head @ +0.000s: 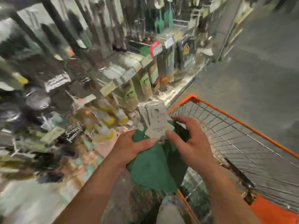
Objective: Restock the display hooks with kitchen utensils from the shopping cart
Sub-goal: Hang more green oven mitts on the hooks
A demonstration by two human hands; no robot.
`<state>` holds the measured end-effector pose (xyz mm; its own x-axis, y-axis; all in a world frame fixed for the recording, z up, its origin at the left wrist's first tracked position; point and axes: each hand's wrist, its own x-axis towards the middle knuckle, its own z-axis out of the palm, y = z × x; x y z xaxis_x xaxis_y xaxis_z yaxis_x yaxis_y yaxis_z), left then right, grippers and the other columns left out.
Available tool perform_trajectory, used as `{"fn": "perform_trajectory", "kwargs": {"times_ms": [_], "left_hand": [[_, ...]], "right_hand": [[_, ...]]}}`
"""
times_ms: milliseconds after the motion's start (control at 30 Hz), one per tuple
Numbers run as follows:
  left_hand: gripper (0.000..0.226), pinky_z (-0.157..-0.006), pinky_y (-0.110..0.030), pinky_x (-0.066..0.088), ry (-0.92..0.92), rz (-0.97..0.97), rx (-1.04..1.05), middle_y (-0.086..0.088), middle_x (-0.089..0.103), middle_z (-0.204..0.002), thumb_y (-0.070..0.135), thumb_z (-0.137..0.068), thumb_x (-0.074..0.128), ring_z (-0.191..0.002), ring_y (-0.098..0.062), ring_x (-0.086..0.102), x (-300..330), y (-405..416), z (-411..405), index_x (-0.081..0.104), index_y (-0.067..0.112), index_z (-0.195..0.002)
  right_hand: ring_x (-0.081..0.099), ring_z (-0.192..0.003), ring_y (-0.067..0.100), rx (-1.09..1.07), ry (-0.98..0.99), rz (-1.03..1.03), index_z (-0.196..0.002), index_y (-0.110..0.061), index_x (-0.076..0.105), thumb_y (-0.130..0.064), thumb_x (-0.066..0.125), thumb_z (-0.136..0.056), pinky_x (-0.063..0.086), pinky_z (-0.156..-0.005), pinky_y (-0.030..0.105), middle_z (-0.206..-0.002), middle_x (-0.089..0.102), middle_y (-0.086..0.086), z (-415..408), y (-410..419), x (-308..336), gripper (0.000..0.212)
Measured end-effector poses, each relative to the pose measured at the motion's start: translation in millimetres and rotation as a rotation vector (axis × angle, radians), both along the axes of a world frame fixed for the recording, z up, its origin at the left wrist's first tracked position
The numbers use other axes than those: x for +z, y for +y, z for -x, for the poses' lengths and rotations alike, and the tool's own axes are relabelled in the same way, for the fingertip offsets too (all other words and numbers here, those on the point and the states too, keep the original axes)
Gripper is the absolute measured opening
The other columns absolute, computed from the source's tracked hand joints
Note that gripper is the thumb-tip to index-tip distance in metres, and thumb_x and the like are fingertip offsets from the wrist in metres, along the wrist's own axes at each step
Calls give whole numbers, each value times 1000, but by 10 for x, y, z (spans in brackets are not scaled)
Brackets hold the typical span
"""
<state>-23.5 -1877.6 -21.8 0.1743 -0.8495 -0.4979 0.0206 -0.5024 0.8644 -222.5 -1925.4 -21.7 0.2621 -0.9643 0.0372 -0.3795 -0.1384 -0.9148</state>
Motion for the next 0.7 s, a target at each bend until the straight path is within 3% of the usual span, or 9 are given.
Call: {"fn": "perform_trajectory", "kwargs": {"times_ms": [133,200,300,367,467,533,600,700], "left_hand": [[14,-67,-31,62,0,81,229,-8,80,-86,13,-72,91,-74,-20,75,378,893,-661,80,15,-80],[12,-61,-29,59,39,102,345,-10,80,-84,18,-72,89,-70,-21,75,495,1312,-898,81,14,-80],[30,-68,-34,60,60,111,543,-13,80,-87,31,-56,92,-74,-25,75,615,2043,-1330,81,13,-78],[20,-76,-37,61,82,94,660,-12,80,-88,22,-67,92,-77,-25,75,616,2398,-1503,80,13,-80],[8,-73,-31,61,87,95,808,-9,81,-88,19,-79,88,-77,-20,76,604,2999,-1733,82,14,-80],[17,-79,-36,62,113,135,872,-13,80,-93,24,-74,93,-83,-25,77,615,3268,-1819,84,14,-83],[36,-79,-38,63,146,168,961,-16,80,-97,31,-64,98,-85,-27,77,618,3537,-1926,83,11,-90],[49,-79,-38,61,230,219,1075,-20,78,-102,28,-61,99,-89,-31,76,636,3819,-2069,81,5,-100]], "right_hand": [[55,-106,-11,181,-35,101,-105,-53,56,-46,73,-84,38,-84,2,-112,55,-29,-970,512,367,28],[56,-99,-11,264,-35,83,-110,-48,56,-43,79,-87,39,-80,3,-111,57,-23,-1320,817,466,33],[54,-97,-15,401,-8,113,-116,-35,57,-36,81,-87,39,-77,2,-110,58,-22,-1936,1341,552,38],[54,-96,-18,492,8,110,-112,-33,56,-35,82,-86,37,-76,-1,-108,55,-24,-2244,1544,602,36],[54,-94,-1,697,102,128,-107,-31,55,-32,83,-85,35,-77,-1,-106,53,-20,-2761,1862,681,36],[54,-97,12,768,126,146,-101,-28,55,-33,85,-83,36,-75,4,-103,55,-14,-3006,2009,690,34],[55,-91,16,845,125,188,-91,-30,54,-43,86,-80,37,-72,9,-97,57,-8,-3272,2166,684,36],[55,-77,12,960,140,52,-82,-29,56,-71,77,-66,41,-64,24,-85,59,-6,-3628,2332,722,50]]}}
